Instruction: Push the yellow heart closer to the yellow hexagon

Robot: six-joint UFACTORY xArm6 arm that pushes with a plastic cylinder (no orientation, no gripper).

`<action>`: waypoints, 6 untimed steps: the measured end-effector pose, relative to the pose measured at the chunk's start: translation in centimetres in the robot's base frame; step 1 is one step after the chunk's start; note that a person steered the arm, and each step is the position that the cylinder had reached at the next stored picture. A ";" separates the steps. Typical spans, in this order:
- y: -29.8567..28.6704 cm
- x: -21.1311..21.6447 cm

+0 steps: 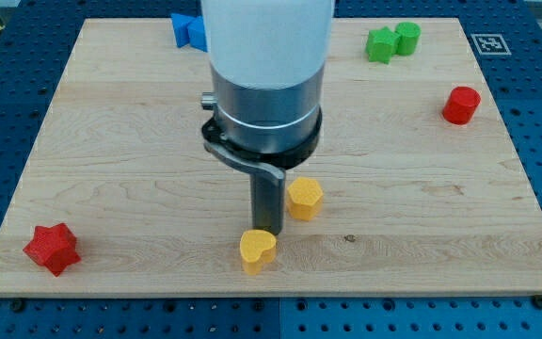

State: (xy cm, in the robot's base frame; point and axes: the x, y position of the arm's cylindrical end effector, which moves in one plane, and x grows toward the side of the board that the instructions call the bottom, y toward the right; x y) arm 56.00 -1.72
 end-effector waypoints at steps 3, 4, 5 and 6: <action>-6.0 5.8; -3.4 5.8; 0.4 5.8; 3.0 5.7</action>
State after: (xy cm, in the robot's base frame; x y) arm 61.71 1.28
